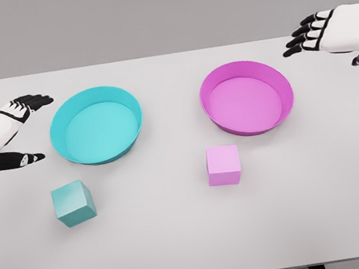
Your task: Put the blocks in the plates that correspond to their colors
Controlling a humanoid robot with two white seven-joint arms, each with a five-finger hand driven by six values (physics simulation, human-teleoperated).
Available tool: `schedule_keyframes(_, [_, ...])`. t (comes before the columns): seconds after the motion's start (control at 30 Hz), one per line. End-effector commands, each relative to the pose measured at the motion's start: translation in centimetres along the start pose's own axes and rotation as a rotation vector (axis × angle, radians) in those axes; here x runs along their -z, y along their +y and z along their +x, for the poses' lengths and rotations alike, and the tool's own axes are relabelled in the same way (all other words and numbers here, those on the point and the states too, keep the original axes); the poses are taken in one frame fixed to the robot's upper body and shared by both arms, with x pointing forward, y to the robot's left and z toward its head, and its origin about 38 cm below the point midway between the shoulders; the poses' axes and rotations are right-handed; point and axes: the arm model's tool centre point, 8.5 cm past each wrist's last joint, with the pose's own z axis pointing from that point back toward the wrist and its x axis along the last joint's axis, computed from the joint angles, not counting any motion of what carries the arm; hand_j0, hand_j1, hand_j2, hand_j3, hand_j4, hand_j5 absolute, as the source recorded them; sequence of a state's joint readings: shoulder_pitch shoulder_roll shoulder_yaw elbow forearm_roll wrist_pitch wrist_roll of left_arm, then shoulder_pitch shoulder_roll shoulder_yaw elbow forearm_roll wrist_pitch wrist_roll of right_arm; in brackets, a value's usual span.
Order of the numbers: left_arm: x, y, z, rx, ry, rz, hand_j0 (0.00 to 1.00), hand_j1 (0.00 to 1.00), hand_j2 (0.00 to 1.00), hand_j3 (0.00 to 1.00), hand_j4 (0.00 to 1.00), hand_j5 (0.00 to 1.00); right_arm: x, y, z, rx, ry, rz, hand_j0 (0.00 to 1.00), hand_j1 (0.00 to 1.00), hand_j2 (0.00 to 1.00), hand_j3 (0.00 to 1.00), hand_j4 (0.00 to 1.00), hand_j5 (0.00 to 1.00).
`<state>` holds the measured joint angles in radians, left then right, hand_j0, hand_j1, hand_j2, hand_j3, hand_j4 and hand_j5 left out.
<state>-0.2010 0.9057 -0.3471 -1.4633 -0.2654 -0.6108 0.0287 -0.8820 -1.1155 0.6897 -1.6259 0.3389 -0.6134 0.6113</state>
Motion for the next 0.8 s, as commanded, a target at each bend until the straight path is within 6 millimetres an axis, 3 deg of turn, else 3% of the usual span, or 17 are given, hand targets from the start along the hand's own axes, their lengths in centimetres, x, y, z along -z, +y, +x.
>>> schedule_keyframes(0.0, [-0.1, 0.2, 0.0, -0.002, 0.001, 0.002, 1.0, 1.0, 1.0, 1.0, 1.0, 1.0, 0.0, -0.1, 0.1, 0.001, -0.001, -0.002, 1.0, 1.0, 1.0, 1.0, 1.0, 1.0])
schedule_keyframes(0.2, [-0.2, 0.6, -0.4, 0.007, 0.013, 0.007, 1.0, 1.0, 1.0, 1.0, 1.0, 1.0, -0.7, -0.3, -0.4, 0.006, 0.014, -0.007, 1.0, 1.0, 1.0, 1.0, 1.0, 1.0])
schedule_keyframes(0.3, [-0.9, 3.4, -0.2, 0.115, 0.0, -0.178, 1.0, 1.0, 1.0, 1.0, 1.0, 1.0, -3.9, -1.3, -1.9, -0.025, 0.093, 0.011, 1.0, 1.0, 1.0, 1.0, 1.0, 1.0])
schedule_keyframes(0.37, [-0.4, 5.1, 0.6, 0.173, -0.026, -0.249, 1.0, 1.0, 1.0, 1.0, 1.0, 1.0, -4.3, -3.3, -1.5, -0.075, 0.091, -0.018, 1.0, 1.0, 1.0, 1.0, 1.0, 1.0])
schedule_keyframes(0.4, [0.1, 6.0, 1.5, 0.208, -0.056, -0.289, 1.0, 1.0, 1.0, 1.0, 1.0, 1.0, -4.0, -4.8, 0.1, -0.133, 0.055, -0.039, 1.0, 1.0, 1.0, 1.0, 1.0, 1.0])
schedule_keyframes(0.47, [0.7, 6.5, 2.5, 0.248, -0.084, -0.379, 1.0, 1.0, 1.0, 1.0, 1.0, 1.0, -2.9, -5.5, 1.3, -0.168, 0.011, -0.035, 1.0, 1.0, 1.0, 1.0, 1.0, 1.0])
schedule_keyframes(0.5, [1.5, 6.2, 3.0, 0.241, -0.113, -0.418, 1.0, 1.0, 1.0, 1.0, 1.0, 1.0, -0.7, -5.8, 2.4, -0.182, -0.051, -0.027, 1.0, 1.0, 1.0, 1.0, 1.0, 1.0])
schedule_keyframes(0.6, [3.9, 6.0, 4.5, 0.228, -0.192, -0.46, 1.0, 1.0, 1.0, 1.0, 1.0, 1.0, 1.0, -6.2, 3.4, -0.205, -0.102, -0.011, 1.0, 1.0, 1.0, 1.0, 1.0, 1.0])
schedule_keyframes(0.7, [6.1, 6.1, 6.2, 0.172, -0.273, -0.506, 1.0, 1.0, 1.0, 1.0, 1.0, 1.0, 3.9, -6.5, 5.2, -0.221, -0.189, -0.005, 1.0, 1.0, 1.0, 1.0, 1.0, 1.0])
schedule_keyframes(0.77, [6.6, 6.0, 6.7, 0.159, -0.294, -0.562, 1.0, 1.0, 1.0, 1.0, 1.0, 1.0, 4.9, -7.0, 5.9, -0.228, -0.218, -0.022, 1.0, 1.0, 1.0, 1.0, 1.0, 1.0])
